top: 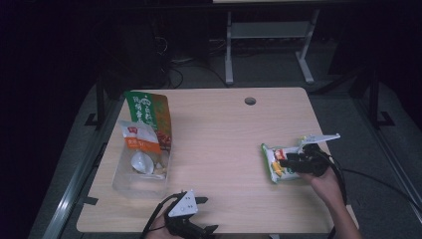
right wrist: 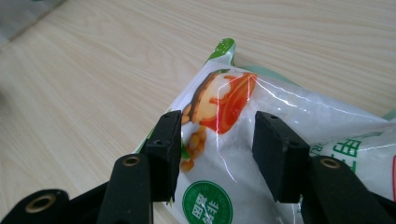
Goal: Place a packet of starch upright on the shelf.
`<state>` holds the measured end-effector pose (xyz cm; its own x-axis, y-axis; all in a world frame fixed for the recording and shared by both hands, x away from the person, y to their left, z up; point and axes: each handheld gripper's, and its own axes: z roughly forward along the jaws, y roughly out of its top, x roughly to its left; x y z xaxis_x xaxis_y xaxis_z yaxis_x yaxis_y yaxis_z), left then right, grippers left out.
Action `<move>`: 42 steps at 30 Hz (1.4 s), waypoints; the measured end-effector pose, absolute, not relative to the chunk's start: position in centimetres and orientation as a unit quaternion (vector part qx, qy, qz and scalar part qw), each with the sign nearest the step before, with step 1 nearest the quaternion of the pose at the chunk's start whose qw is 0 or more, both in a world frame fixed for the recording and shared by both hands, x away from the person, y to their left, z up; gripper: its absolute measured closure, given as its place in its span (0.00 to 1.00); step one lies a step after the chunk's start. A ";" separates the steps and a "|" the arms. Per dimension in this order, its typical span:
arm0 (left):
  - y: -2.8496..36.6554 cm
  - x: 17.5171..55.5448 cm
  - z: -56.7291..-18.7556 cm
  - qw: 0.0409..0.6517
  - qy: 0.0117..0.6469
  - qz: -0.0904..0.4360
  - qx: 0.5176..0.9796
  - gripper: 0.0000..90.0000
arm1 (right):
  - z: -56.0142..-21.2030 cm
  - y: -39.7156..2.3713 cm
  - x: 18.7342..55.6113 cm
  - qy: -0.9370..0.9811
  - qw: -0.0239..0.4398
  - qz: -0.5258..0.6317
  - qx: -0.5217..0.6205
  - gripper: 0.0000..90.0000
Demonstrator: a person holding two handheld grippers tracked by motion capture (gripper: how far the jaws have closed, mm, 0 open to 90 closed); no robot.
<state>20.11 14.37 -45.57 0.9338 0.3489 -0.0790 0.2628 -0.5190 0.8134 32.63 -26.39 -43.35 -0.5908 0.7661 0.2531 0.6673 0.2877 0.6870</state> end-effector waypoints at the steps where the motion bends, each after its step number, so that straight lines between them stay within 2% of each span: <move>1: 14.4 20.1 -45.6 0.458 0.177 0.047 0.870 0.18 | -43.3 -26.1 32.6 0.803 0.062 0.394 0.443 0.57; 19: 14.4 20.0 -45.5 0.458 0.172 0.050 0.871 0.18 | -43.1 -21.9 33.6 0.835 0.051 0.384 0.392 0.56; 24: 14.5 20.0 -45.4 0.461 0.176 0.050 0.868 0.18 | -42.7 -22.4 33.6 0.831 0.043 0.384 0.400 0.52; 29: 14.5 20.1 -45.4 0.460 0.175 0.050 0.869 0.18 | -42.1 -23.7 32.9 0.818 0.056 0.393 0.417 0.48; 42: 14.4 20.0 -45.4 0.461 0.173 0.052 0.869 0.18 | -42.5 -27.0 30.6 0.798 0.073 0.382 0.460 0.46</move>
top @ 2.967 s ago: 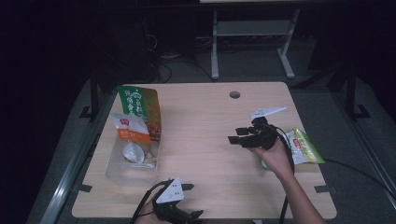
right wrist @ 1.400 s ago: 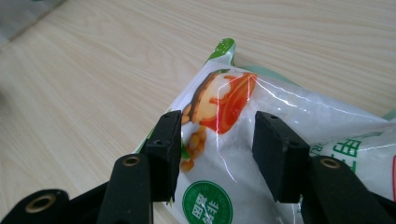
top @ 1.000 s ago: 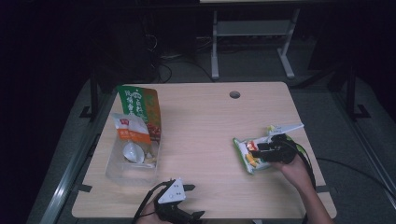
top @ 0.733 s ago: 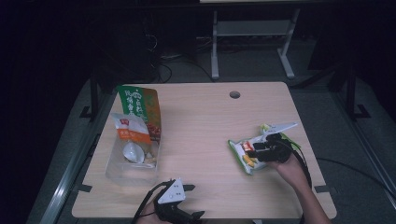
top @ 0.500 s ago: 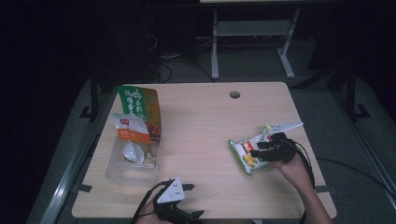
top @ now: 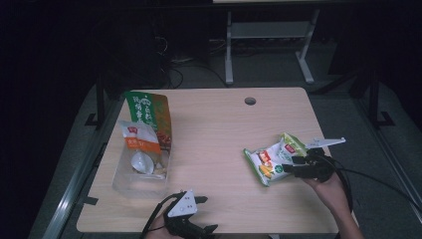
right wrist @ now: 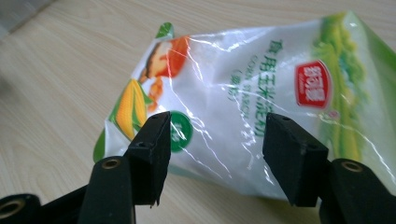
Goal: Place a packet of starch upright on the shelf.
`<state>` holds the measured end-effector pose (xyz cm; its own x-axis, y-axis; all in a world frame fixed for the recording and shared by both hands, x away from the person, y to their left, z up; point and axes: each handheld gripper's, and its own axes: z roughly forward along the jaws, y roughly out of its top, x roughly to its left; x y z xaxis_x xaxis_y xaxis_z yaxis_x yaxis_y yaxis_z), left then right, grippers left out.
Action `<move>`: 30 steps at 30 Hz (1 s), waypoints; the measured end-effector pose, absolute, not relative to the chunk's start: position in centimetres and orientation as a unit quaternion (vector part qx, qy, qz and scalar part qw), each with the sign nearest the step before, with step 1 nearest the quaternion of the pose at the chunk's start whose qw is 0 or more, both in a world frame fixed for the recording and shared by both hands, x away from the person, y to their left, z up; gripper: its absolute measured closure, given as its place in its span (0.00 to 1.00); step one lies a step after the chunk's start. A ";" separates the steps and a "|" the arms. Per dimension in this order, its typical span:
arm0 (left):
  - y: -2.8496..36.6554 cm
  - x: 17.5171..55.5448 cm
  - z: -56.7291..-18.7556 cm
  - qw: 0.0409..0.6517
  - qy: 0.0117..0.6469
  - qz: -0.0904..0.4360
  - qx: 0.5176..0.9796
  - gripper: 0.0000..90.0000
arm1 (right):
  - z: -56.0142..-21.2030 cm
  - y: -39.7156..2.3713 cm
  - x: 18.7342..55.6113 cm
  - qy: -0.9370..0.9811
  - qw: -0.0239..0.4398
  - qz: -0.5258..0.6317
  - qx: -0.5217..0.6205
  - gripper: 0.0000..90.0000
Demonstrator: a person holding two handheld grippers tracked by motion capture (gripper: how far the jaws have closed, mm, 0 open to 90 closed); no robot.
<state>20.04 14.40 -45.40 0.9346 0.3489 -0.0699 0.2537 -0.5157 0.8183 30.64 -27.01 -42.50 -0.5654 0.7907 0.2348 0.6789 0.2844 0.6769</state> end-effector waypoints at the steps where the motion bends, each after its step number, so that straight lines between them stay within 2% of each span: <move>1: 14.4 20.0 -45.4 0.461 0.173 0.052 0.869 0.18 | -42.6 -27.2 30.5 0.797 0.074 0.381 0.463 0.46; 13: 14.3 19.9 -45.4 0.459 0.173 0.052 0.870 0.18 | -43.4 -29.9 28.6 0.776 0.084 0.382 0.495 0.43; 30: 14.3 19.9 -45.5 0.459 0.170 0.054 0.870 0.18 | -45.2 -31.3 27.9 0.744 0.055 0.397 0.535 0.42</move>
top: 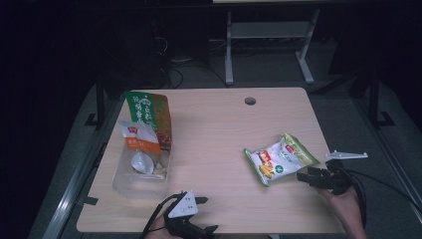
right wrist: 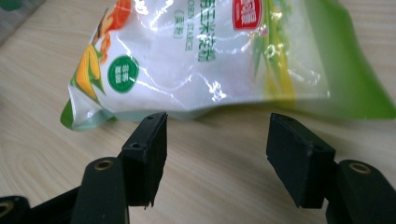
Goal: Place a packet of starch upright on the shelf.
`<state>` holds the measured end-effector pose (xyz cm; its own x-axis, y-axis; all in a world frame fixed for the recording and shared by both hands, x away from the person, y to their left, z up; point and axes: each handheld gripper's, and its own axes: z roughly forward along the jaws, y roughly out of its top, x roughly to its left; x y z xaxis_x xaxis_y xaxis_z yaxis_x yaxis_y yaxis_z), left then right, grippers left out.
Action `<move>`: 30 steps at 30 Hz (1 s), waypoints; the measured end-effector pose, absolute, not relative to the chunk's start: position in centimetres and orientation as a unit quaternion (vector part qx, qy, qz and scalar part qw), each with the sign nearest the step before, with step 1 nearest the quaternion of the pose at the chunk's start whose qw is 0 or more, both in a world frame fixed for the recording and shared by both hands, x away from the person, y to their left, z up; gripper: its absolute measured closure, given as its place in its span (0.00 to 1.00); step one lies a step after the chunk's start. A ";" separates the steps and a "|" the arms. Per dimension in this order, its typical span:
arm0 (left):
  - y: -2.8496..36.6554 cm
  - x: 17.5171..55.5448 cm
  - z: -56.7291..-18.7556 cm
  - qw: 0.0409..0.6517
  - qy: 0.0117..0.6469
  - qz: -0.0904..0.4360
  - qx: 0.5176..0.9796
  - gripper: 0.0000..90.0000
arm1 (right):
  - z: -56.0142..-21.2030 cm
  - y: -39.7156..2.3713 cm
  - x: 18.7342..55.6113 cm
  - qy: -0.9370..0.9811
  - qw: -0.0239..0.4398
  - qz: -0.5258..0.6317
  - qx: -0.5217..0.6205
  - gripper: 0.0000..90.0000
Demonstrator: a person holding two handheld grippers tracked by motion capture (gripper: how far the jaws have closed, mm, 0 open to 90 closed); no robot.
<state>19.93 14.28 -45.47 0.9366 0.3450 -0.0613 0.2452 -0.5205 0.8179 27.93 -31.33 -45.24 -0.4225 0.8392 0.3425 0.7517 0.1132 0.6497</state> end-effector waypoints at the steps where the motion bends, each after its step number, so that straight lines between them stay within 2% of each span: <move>1: 14.2 19.8 -45.5 0.460 0.171 0.053 0.870 0.18 | -45.4 -31.4 27.8 0.744 0.054 0.396 0.535 0.42; 8: 14.1 19.8 -45.6 0.458 0.168 0.052 0.871 0.18 | -45.6 -31.3 28.1 0.738 0.046 0.406 0.537 0.41; 23: 14.0 19.7 -45.6 0.456 0.168 0.050 0.872 0.18 | -45.9 -30.3 32.1 0.707 0.019 0.441 0.552 0.39; 30: 13.9 19.8 -45.7 0.454 0.167 0.050 0.874 0.18 | -46.7 -29.5 33.7 0.678 0.007 0.455 0.578 0.46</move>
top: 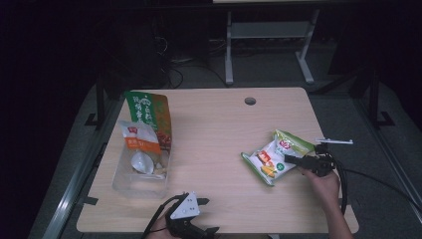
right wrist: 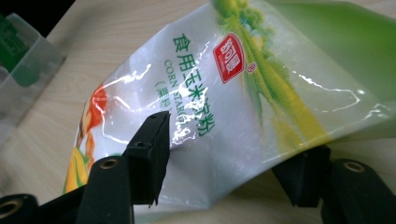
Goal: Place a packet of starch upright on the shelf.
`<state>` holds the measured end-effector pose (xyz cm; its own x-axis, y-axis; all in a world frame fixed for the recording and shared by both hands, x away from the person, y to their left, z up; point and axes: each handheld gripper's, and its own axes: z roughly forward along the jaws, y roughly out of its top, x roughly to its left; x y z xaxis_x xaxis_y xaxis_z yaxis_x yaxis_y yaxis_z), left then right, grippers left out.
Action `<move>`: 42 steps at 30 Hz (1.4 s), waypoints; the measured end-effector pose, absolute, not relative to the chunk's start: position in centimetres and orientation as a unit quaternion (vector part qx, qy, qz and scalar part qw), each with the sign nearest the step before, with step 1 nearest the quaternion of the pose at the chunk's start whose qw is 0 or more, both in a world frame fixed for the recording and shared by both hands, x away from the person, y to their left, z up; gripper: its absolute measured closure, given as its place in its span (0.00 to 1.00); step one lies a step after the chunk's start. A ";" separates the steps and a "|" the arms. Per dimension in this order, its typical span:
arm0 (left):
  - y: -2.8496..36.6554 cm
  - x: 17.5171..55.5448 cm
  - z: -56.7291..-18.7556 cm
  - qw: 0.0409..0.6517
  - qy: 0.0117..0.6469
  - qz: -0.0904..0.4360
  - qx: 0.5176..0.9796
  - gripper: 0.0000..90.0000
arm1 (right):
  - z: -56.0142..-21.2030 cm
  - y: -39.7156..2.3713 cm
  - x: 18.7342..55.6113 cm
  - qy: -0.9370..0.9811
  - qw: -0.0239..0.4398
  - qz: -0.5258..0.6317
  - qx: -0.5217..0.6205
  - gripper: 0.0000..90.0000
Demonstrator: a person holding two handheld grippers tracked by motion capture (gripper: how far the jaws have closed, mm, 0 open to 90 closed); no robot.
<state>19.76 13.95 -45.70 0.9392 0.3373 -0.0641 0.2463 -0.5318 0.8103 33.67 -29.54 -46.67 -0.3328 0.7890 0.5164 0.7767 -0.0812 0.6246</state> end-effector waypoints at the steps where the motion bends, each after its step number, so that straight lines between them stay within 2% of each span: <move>1: 13.9 19.8 -45.7 0.454 0.165 0.051 0.874 0.18 | -46.7 -29.5 33.8 0.675 0.006 0.456 0.579 0.47; 6: 13.8 19.7 -45.7 0.454 0.164 0.050 0.874 0.18 | -47.1 -29.0 34.1 0.664 -0.014 0.472 0.579 0.66; 8: 13.8 19.7 -45.8 0.453 0.163 0.051 0.875 0.18 | -46.9 -28.7 34.2 0.667 -0.010 0.476 0.574 0.79; 13: 13.8 19.7 -45.7 0.452 0.163 0.051 0.876 0.18 | -46.2 -28.1 34.2 0.689 0.006 0.460 0.560 0.93; 24: 14.0 19.7 -45.6 0.452 0.164 0.055 0.875 0.18 | -43.2 -26.8 33.7 0.728 0.043 0.452 0.514 0.98; 42: 14.1 19.7 -45.5 0.451 0.164 0.058 0.875 0.18 | -39.5 -23.9 32.8 0.767 0.055 0.454 0.450 0.99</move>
